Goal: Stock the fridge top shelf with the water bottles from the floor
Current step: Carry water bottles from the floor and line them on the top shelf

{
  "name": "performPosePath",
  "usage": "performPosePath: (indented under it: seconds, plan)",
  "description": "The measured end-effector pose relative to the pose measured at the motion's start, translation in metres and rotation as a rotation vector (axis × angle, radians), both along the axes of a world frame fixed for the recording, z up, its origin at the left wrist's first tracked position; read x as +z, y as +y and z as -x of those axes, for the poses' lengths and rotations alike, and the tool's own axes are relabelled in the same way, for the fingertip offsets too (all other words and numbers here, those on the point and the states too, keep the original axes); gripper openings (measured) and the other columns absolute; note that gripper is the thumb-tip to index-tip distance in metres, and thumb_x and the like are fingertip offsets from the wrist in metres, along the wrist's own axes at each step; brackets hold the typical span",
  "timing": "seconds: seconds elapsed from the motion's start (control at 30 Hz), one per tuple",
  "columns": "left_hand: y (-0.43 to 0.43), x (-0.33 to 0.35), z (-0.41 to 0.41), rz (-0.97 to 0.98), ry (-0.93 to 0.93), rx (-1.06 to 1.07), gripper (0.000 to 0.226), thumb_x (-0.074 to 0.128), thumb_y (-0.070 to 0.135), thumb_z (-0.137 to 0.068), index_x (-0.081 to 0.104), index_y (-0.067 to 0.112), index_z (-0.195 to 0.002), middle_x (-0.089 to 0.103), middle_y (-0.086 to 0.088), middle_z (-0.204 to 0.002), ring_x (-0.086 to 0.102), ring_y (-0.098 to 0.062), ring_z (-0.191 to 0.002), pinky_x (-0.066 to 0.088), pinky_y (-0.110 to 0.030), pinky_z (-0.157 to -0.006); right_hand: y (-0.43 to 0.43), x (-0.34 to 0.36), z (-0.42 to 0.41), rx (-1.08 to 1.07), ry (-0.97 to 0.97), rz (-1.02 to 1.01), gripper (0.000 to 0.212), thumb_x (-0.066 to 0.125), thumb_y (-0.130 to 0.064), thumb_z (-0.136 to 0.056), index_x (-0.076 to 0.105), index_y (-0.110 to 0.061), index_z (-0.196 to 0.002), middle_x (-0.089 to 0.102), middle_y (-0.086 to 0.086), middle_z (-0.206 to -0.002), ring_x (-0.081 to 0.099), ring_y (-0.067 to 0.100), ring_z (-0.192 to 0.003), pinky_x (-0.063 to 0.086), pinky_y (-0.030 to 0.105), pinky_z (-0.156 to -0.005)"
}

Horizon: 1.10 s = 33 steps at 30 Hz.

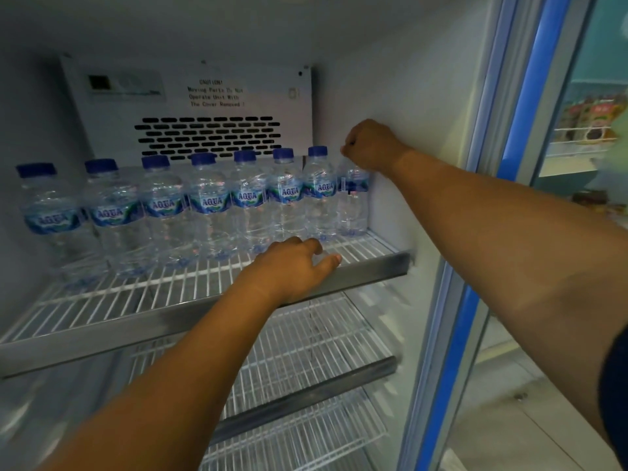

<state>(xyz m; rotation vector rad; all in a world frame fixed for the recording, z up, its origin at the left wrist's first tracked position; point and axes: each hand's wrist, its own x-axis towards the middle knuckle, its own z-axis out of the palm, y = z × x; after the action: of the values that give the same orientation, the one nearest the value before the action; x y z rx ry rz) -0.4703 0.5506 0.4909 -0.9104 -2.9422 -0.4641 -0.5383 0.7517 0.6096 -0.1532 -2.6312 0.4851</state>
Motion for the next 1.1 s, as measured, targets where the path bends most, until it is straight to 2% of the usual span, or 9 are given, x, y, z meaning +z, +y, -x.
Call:
performPosePath:
  seconds: [0.13, 0.43, 0.6, 0.67, 0.73, 0.8, 0.87, 0.93, 1.1]
  plan:
    - [-0.001, 0.0, 0.002, 0.005, -0.004, 0.017, 0.061, 0.029, 0.066, -0.087, 0.043, 0.028, -0.133, 0.048, -0.009, -0.136, 0.044, -0.033, -0.121, 0.038, -0.051, -0.101, -0.006, 0.012, -0.003, -0.034, -0.069, -0.15, 0.043, 0.06, -0.035, -0.09, 0.061, 0.006, -0.102, 0.065, 0.021, -0.11, 0.061, 0.033, -0.101, 0.041, 0.029, -0.073]
    - [-0.001, 0.0, -0.001, 0.013, 0.024, 0.03, 0.062, 0.028, 0.066, -0.087, 0.046, 0.027, -0.132, 0.046, -0.009, -0.137, 0.042, -0.034, -0.123, 0.036, -0.051, -0.103, -0.011, 0.009, -0.007, -0.068, -0.041, -0.189, 0.042, 0.061, -0.035, -0.089, 0.058, 0.005, -0.102, 0.062, 0.022, -0.101, 0.06, 0.034, -0.101, 0.038, 0.029, -0.071]
    - [-0.002, 0.002, -0.005, 0.035, 0.057, 0.043, 0.062, 0.028, 0.065, -0.088, 0.048, 0.026, -0.131, 0.041, -0.009, -0.141, 0.035, -0.034, -0.129, 0.032, -0.051, -0.105, -0.013, 0.01, -0.011, -0.048, -0.017, -0.204, 0.044, 0.061, -0.039, -0.089, 0.042, -0.006, -0.066, 0.062, 0.021, -0.098, 0.058, 0.033, -0.089, 0.036, 0.03, -0.068]
    - [-0.002, 0.002, -0.005, 0.032, 0.056, 0.04, 0.062, 0.028, 0.065, -0.088, 0.049, 0.025, -0.13, 0.043, -0.009, -0.14, 0.036, -0.034, -0.128, 0.033, -0.05, -0.104, -0.014, 0.014, -0.013, -0.033, -0.049, -0.235, 0.046, 0.058, -0.036, -0.091, 0.037, -0.009, -0.061, 0.06, 0.017, -0.088, 0.054, 0.031, -0.081, 0.035, 0.028, -0.06]
    - [-0.003, 0.002, -0.005, 0.027, 0.055, 0.035, 0.061, 0.028, 0.065, -0.088, 0.05, 0.025, -0.129, 0.044, -0.009, -0.138, 0.037, -0.034, -0.127, 0.034, -0.05, -0.104, -0.013, 0.015, -0.013, -0.03, -0.072, -0.25, 0.046, 0.057, -0.032, -0.092, 0.033, -0.012, -0.058, 0.063, 0.019, -0.091, 0.052, 0.027, -0.073, 0.032, 0.027, -0.052]
    - [-0.003, 0.002, -0.006, 0.027, 0.056, 0.034, 0.062, 0.028, 0.065, -0.088, 0.05, 0.025, -0.129, 0.045, -0.009, -0.137, 0.038, -0.034, -0.126, 0.035, -0.05, -0.103, -0.013, 0.014, -0.014, -0.041, -0.063, -0.24, 0.043, 0.058, -0.032, -0.091, 0.039, -0.008, -0.061, 0.065, 0.024, -0.104, 0.049, 0.025, -0.071, 0.036, 0.028, -0.06]
    - [-0.003, 0.002, -0.006, 0.026, 0.056, 0.036, 0.062, 0.028, 0.065, -0.088, 0.05, 0.025, -0.129, 0.045, -0.009, -0.138, 0.039, -0.034, -0.126, 0.035, -0.05, -0.103, -0.013, 0.012, -0.014, -0.058, -0.036, -0.204, 0.038, 0.06, -0.033, -0.091, 0.055, 0.003, -0.081, 0.064, 0.025, -0.108, 0.051, 0.028, -0.079, 0.037, 0.03, -0.069]
    - [-0.003, 0.002, -0.006, 0.023, 0.055, 0.038, 0.062, 0.028, 0.065, -0.088, 0.051, 0.025, -0.128, 0.045, -0.009, -0.138, 0.038, -0.034, -0.126, 0.035, -0.05, -0.103, -0.013, 0.01, -0.013, -0.067, -0.021, -0.178, 0.042, 0.059, -0.034, -0.091, 0.058, 0.007, -0.1, 0.064, 0.024, -0.108, 0.052, 0.029, -0.082, 0.037, 0.029, -0.071]
    - [-0.003, 0.002, -0.006, 0.026, 0.062, 0.041, 0.062, 0.028, 0.066, -0.088, 0.052, 0.025, -0.127, 0.045, -0.009, -0.137, 0.039, -0.033, -0.125, 0.035, -0.05, -0.103, -0.012, 0.008, -0.013, -0.071, 0.001, -0.182, 0.041, 0.059, -0.033, -0.091, 0.058, 0.006, -0.102, 0.063, 0.024, -0.109, 0.055, 0.032, -0.087, 0.037, 0.03, -0.07]
